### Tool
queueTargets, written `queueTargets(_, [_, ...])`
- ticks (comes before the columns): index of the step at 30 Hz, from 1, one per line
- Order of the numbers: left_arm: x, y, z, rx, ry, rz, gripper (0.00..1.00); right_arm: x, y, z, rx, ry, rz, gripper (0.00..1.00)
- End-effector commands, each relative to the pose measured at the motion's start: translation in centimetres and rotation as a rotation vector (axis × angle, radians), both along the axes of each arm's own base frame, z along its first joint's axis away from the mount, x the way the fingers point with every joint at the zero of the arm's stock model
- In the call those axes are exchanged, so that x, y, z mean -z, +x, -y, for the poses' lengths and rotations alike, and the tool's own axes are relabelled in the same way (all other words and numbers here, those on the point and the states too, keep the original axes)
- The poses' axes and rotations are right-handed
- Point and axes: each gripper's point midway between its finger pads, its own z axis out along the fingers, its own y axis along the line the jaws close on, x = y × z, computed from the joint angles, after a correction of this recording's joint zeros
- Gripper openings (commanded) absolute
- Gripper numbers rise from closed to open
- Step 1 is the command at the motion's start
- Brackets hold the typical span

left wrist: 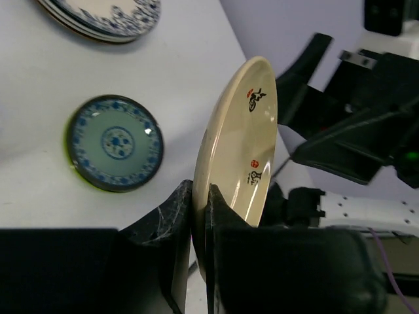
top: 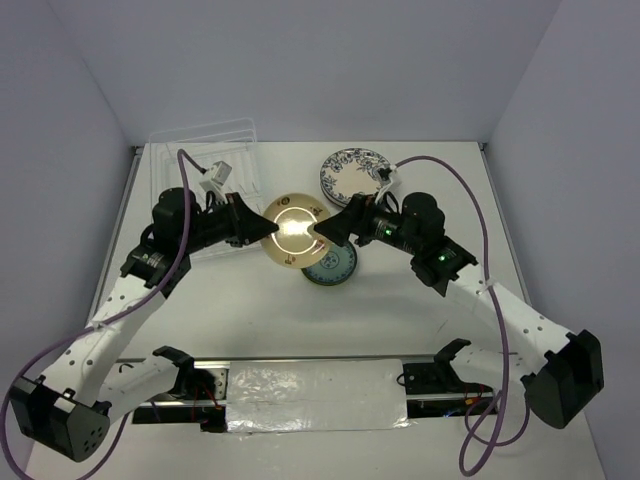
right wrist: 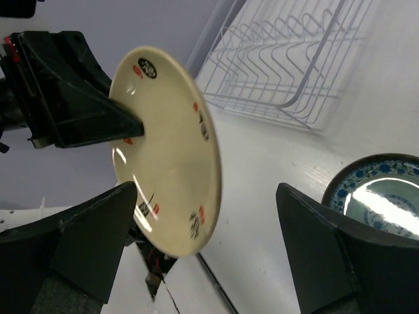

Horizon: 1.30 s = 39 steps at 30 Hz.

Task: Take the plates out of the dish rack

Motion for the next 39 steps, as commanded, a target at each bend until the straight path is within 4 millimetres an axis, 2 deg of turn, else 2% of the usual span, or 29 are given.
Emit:
queueTargets(1, [-4.9,-2.6,2.8,0.216,-0.193,0.130,0.03,-2.0,-0.4,-1.6,-0.074,0.064,0.034,0.92])
queueTargets(3, [-4.8,-2.8,2.8,0.214,-0.198,0.137,0.04,-0.7,0.2,-1.4,-0.042,0.045,0.013,0.85])
queueTargets(4, [-4.4,-2.8,2.8,0.214,-0.197,0.131,0.05,-0.2,0.3,-1.2,-0.029,0.041,0.005,0.72])
queueTargets(5, [-4.3,-2.7,2.7,0.208,-0.194,0.129,0.07,0.0,0.5,-1.0,-0.020,0.042,0.003,0.64])
queueTargets(6, [-4.1,-2.6,2.6,0.199,-0.186,0.129,0.18,0.4,0.3,-0.9,-0.019,0.046,0.002,0.42])
queueTargets(7, [-3.9,-2.0,2.3,0.165,-0.175,0.127,0.32,0.5,0.2,-0.7,-0.017,0.054,-0.004,0.16])
queueTargets(8, [-2.0,-1.6,1.8,0.117,-0.130,0.040,0.83,0.7,0.7,-0.1,0.015,0.056,-0.009,0.01])
queueTargets(9, [-1.8,-0.8,1.1,0.065,-0.069,0.038,0.99,1.7,0.9,0.5,0.044,0.041,-0.034,0.00])
queueTargets(10, [-0.5,1.0,-0.7,-0.080,0.009,0.009,1.00,1.8,0.9,1.2,0.069,0.043,-0.036,0.00])
queueTargets(11, [1.2,1.0,-2.3,-0.142,0.115,-0.061,1.00,3.5,1.7,2.8,0.138,0.019,-0.080,0.00])
queueTargets(12, [2.1,1.4,-3.7,-0.210,0.176,-0.084,1.00,4.2,2.1,3.6,0.171,0.007,-0.098,0.00])
queueTargets(13, [2.9,2.1,-6.0,-0.332,0.256,-0.096,0.99,4.9,2.2,4.3,0.190,-0.009,-0.108,0.00])
queueTargets(14, [3.7,1.4,-7.2,-0.361,0.319,-0.125,1.00,6.6,2.5,5.3,0.222,-0.042,-0.145,0.00])
queueTargets(17, [4.2,1.0,-10.5,-0.482,0.427,-0.107,1.00,9.3,2.7,6.2,0.233,-0.122,-0.173,0.00])
queueTargets(22, [4.4,-0.3,-11.8,-0.464,0.520,-0.081,0.99,14.1,3.7,6.6,0.217,-0.213,-0.257,0.04])
queueTargets(25, [4.8,-0.8,-12.2,-0.450,0.550,-0.073,1.00,16.2,4.3,6.6,0.205,-0.224,-0.307,0.07])
queueTargets(28, [5.3,-1.1,-12.5,-0.443,0.577,-0.076,1.00,17.3,4.9,6.4,0.204,-0.242,-0.324,0.11])
queueTargets(29, [5.3,-1.2,-12.8,-0.453,0.585,-0.076,1.00,18.3,5.1,6.3,0.196,-0.257,-0.345,0.11])
queueTargets(31, [5.5,-1.4,-12.9,-0.451,0.590,-0.066,0.99,18.4,5.7,6.0,0.183,-0.265,-0.344,0.14])
queueTargets(32, [5.5,-1.5,-13.0,-0.452,0.591,-0.061,0.99,19.4,5.9,5.8,0.175,-0.284,-0.369,0.15])
queueTargets(33, [5.3,-1.5,-13.0,-0.452,0.593,-0.051,0.99,18.8,6.5,5.5,0.167,-0.284,-0.360,0.18])
queueTargets(34, [5.2,-1.8,-13.2,-0.456,0.592,-0.042,1.00,19.3,6.3,5.5,0.153,-0.304,-0.383,0.39])
queueTargets(35, [5.2,-1.9,-13.5,-0.469,0.601,-0.042,1.00,19.7,6.4,5.5,0.151,-0.319,-0.401,0.54])
queueTargets(37, [5.1,-2.4,-14.1,-0.481,0.616,-0.034,1.00,19.5,6.3,5.6,0.166,-0.353,-0.401,0.67])
queueTargets(39, [4.7,-2.5,-14.8,-0.516,0.629,-0.027,0.99,18.9,6.4,5.6,0.184,-0.373,-0.380,0.73])
